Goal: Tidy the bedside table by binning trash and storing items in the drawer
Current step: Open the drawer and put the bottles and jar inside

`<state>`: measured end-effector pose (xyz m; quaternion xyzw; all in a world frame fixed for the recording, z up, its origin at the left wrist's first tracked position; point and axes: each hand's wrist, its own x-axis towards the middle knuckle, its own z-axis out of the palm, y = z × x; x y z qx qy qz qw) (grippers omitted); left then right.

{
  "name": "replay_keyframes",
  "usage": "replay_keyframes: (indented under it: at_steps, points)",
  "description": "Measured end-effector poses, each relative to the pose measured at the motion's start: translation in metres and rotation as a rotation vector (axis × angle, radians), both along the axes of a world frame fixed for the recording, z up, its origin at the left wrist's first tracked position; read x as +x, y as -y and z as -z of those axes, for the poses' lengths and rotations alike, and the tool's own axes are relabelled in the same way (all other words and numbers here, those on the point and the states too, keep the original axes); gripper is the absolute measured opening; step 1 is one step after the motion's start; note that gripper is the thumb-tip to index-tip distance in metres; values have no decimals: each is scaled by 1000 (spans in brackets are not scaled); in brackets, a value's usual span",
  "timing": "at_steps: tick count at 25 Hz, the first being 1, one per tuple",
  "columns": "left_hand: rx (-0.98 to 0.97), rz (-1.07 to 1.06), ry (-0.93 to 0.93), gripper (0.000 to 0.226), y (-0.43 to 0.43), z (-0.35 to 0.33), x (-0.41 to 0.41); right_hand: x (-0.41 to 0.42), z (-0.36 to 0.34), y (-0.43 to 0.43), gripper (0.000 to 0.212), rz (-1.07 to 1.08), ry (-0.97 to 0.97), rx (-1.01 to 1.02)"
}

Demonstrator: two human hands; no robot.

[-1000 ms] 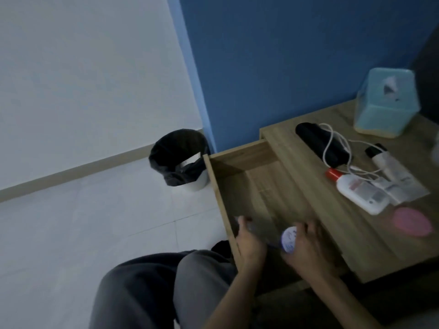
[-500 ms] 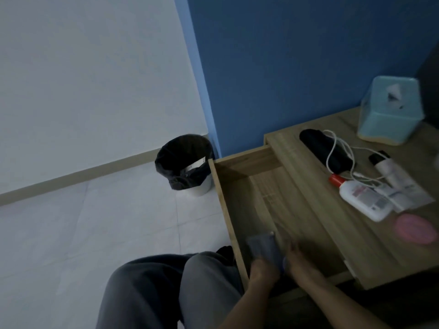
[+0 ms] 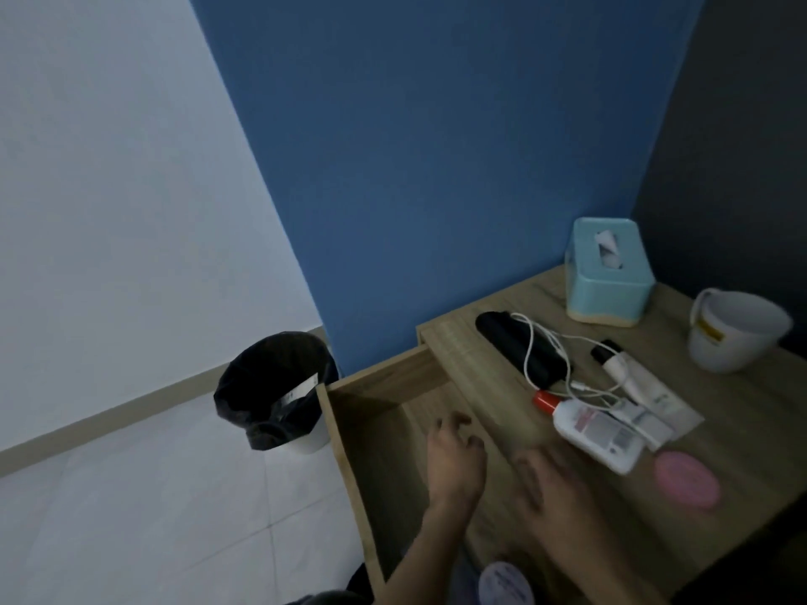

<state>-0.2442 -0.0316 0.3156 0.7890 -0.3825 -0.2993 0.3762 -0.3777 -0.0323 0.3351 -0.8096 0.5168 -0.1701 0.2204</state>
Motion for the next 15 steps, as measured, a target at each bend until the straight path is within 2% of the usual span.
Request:
replay_keyframes:
  at_steps: [2, 3, 5, 7, 9, 12, 15]
  points:
    - [-145, 270, 264, 35, 30, -31, -22, -48, -15, 24, 28, 271, 56, -305]
    - [-180, 432, 367, 38, 41, -40, -36, -69, -22, 33, 32, 401, 11, -307]
    - [-123, 731, 498, 47, 51, -46, -69, -101, -18, 43, 49, 604, -122, -198]
    - [-9, 896, 623, 62, 58, -41, -90, -111, 3, 40, 56, 583, -274, -110]
    - [54, 929, 715, 65, 57, -32, -100, -115, 27, 33, 63, 514, -368, -113]
    - [19, 830, 819, 58, 43, -17, -98, -109, 33, 22, 67, 527, -336, -128]
    - [-15, 810, 1040, 59, 29, -9, -94, -99, 27, 11, 66, 535, -310, -144]
